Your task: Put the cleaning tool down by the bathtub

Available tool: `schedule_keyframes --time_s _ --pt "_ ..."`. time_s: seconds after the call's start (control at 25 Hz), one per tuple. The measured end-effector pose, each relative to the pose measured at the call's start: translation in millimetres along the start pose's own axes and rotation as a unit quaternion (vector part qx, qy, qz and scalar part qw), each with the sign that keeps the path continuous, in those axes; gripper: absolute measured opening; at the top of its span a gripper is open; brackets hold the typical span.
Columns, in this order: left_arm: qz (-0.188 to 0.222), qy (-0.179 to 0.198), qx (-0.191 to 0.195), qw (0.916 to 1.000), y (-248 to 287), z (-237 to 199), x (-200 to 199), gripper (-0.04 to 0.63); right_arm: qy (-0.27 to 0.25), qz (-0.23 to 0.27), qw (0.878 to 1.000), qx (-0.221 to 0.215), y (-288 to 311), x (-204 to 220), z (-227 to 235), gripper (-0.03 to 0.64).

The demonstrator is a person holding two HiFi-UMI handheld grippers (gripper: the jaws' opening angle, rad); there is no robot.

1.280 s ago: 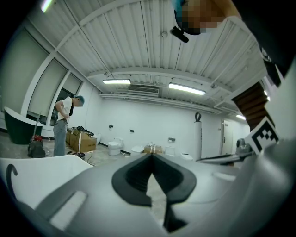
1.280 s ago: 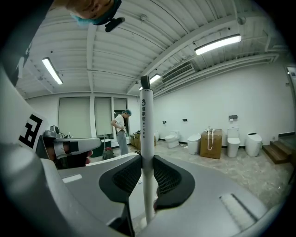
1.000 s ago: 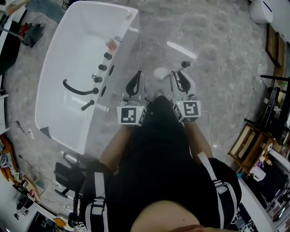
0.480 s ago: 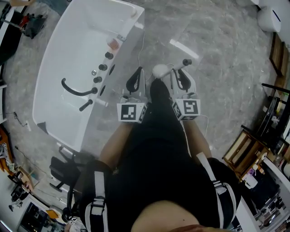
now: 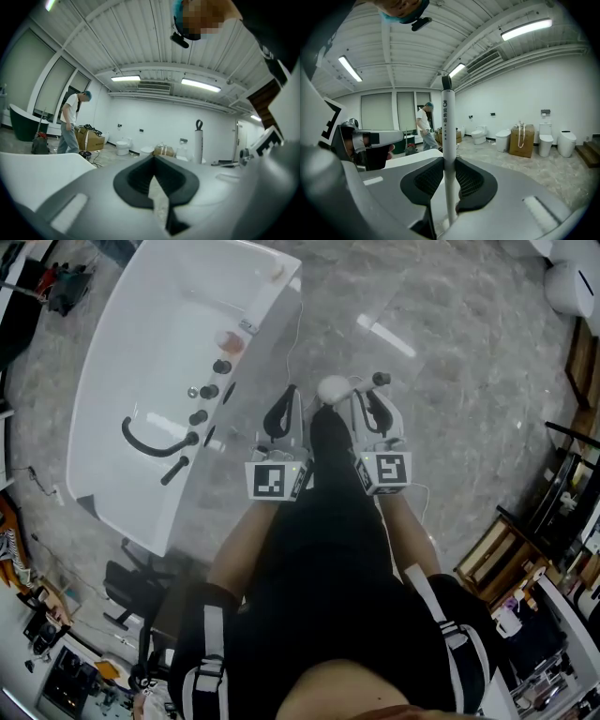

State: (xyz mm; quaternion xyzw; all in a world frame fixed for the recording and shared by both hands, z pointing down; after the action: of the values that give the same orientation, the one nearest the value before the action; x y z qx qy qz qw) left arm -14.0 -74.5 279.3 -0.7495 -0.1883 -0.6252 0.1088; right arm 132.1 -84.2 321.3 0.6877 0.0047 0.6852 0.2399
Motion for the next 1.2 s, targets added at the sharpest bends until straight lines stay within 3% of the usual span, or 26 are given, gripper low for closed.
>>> schedule_keyframes --time_s 0.76,1.2 --pt "-0.021 -0.002 -0.046 0.9987 68.1 -48.9 80.0 0.006 -0.014 -0.027 0.999 -0.026 104.5 70.3 32.1 0.084" --pt "-0.030 -0.025 -0.060 0.9975 88.9 -64.0 130.4 0.006 -0.021 -0.051 0.998 -0.040 151.2 129.6 41.6 0.084"
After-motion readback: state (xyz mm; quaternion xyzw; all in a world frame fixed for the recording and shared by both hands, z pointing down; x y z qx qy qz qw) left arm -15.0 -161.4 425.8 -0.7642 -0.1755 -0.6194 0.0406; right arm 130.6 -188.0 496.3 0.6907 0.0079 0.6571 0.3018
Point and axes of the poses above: the fingertips, and each gripper's own axes: y forward along the fingers, z to its right, x out of its underside, the point moved 2 cm from there along -y, backward along the fingers, and after that the axes turned 8 degrees about x, right-handed, at the moved point
